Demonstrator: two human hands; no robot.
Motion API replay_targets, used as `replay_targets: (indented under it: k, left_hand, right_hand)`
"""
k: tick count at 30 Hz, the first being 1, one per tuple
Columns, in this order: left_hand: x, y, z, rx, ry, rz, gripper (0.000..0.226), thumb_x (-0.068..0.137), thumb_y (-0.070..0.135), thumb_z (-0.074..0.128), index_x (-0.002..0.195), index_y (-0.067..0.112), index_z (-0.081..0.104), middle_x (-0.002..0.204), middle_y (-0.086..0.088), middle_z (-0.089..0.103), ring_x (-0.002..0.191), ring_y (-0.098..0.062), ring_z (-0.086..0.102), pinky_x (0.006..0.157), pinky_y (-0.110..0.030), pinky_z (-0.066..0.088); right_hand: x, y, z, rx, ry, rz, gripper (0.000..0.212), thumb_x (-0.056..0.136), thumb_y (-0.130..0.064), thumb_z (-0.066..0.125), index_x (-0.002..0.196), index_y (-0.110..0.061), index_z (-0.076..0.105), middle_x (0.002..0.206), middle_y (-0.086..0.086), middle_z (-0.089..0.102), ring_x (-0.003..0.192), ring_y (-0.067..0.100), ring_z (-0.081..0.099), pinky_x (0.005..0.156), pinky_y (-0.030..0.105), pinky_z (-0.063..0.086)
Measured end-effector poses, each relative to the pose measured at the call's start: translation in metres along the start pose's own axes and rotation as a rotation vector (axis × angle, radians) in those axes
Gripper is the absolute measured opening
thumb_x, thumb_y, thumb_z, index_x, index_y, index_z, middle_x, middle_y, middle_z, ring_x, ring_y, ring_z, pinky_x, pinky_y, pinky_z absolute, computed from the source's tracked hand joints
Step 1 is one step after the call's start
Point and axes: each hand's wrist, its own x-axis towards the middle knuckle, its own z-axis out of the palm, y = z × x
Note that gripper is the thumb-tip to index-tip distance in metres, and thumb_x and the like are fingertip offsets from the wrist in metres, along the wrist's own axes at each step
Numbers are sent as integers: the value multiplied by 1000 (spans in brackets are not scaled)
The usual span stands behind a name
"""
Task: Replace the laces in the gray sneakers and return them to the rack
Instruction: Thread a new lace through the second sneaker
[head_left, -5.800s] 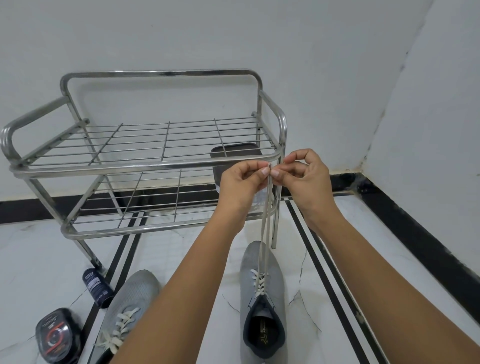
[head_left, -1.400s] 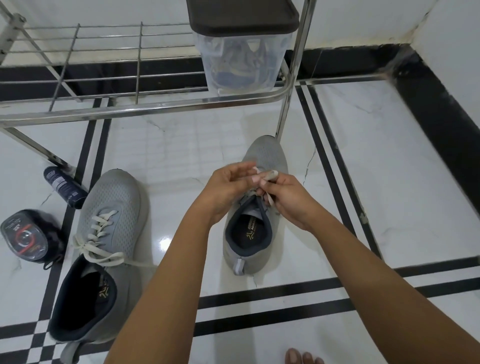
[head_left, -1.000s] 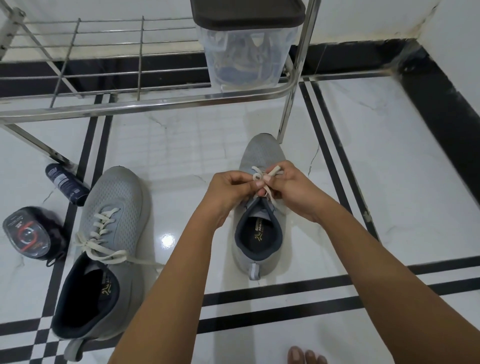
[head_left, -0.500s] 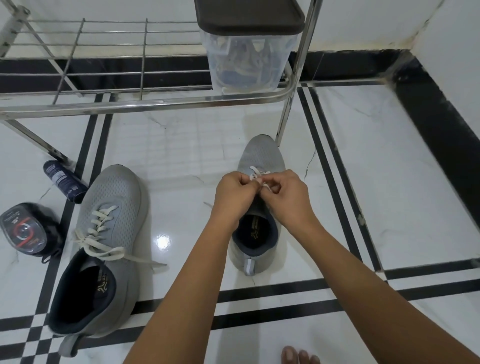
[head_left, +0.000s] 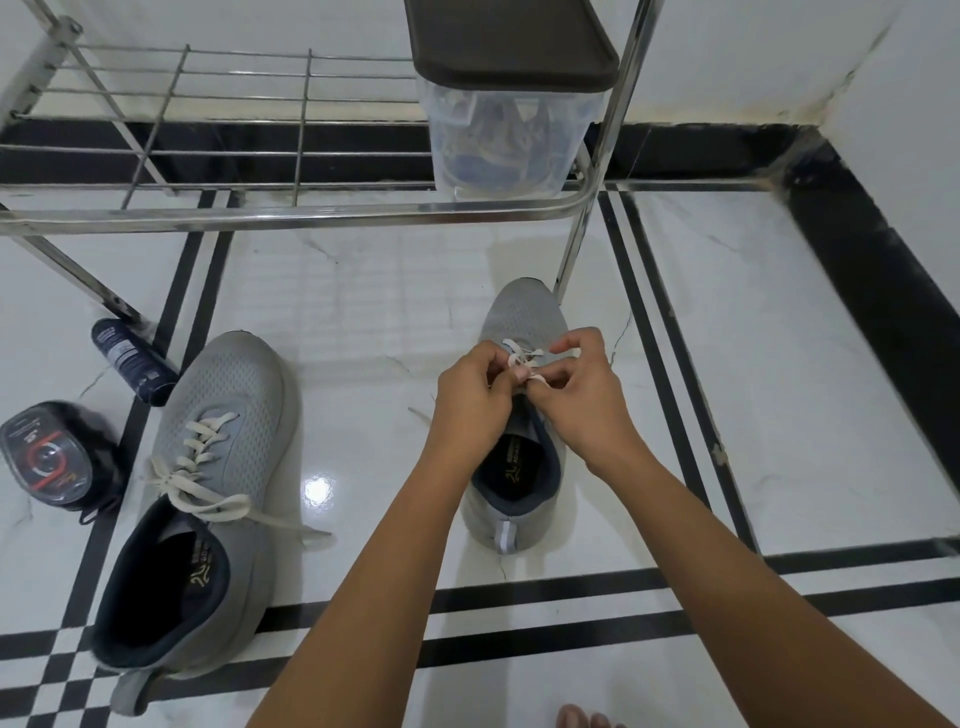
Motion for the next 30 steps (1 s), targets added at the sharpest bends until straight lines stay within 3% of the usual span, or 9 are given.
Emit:
replay_targets:
  k: [7, 10, 13, 16, 19, 22, 26, 28, 30]
  left_hand:
    - [2, -2, 5, -9, -24, 30, 5, 92, 12, 53, 88, 13, 52, 75, 5, 57, 67, -4, 50, 58, -6, 37]
    - [4, -6, 9, -117, -56, -62, 11, 94, 15, 51, 83, 17, 50, 76, 7, 56, 69, -6, 51, 67, -15, 42]
    - [9, -6, 11, -341, -63, -235, 17, 94, 13, 50, 78, 19, 50, 80, -2, 59, 74, -16, 53, 75, -33, 46]
    - [14, -2, 9, -476, -92, -388, 16, 95, 9, 48, 79, 12, 51, 75, -7, 57, 67, -16, 53, 67, -29, 48]
    - [17, 0, 4, -577, -135, -462, 14, 94, 11, 49, 82, 6, 53, 74, -10, 59, 65, -18, 56, 63, -27, 50]
    - [18, -1, 2, -600, -158, -485, 20, 94, 9, 49, 77, 5, 57, 73, -12, 60, 65, -19, 57, 63, -26, 50]
    - [13, 3, 1, -677, -133, -519, 23, 92, 7, 49, 72, 6, 60, 65, -7, 62, 61, -16, 58, 55, -21, 50]
    - [13, 3, 2, -654, -101, -519, 20, 92, 8, 51, 73, 9, 56, 65, -5, 61, 59, -15, 57, 51, -20, 48]
    - [10, 1, 4, -626, -45, -522, 18, 91, 10, 54, 73, 11, 51, 68, -5, 59, 59, -15, 54, 52, -23, 46]
  right_hand:
    - [5, -1, -1, -50, -5, -38, 43, 82, -12, 69, 106, -20, 34, 83, -5, 58, 71, 4, 57, 63, 10, 44]
    - [7, 1, -4, 28, -19, 24, 43, 80, -11, 71, 105, -18, 37, 82, -4, 56, 72, 7, 57, 73, 22, 50]
    - [8, 5, -7, 67, -12, 53, 28, 78, -6, 73, 85, -18, 50, 80, -2, 57, 72, 14, 59, 76, 31, 52]
    - [6, 10, -4, 51, 8, 23, 16, 78, -8, 73, 74, -18, 61, 88, 5, 65, 78, 16, 65, 78, 24, 53]
    - [4, 13, -3, -39, 25, -48, 8, 77, -15, 75, 83, -13, 70, 96, 4, 65, 73, -2, 60, 72, 5, 45]
    - [2, 14, -1, -145, 38, -121, 12, 77, -16, 75, 87, -10, 72, 92, 1, 60, 74, -3, 55, 70, -2, 38]
    - [0, 12, 2, -248, 58, -191, 12, 85, -16, 67, 89, -7, 73, 90, 0, 58, 78, 6, 53, 69, -3, 35]
    - [-1, 11, 1, -187, 88, -136, 10, 85, -15, 65, 86, -8, 72, 84, -2, 60, 75, 6, 54, 66, 0, 37]
    - [0, 10, 0, -57, 124, -12, 7, 84, -12, 62, 81, -8, 67, 74, -4, 60, 68, 7, 55, 64, 11, 42]
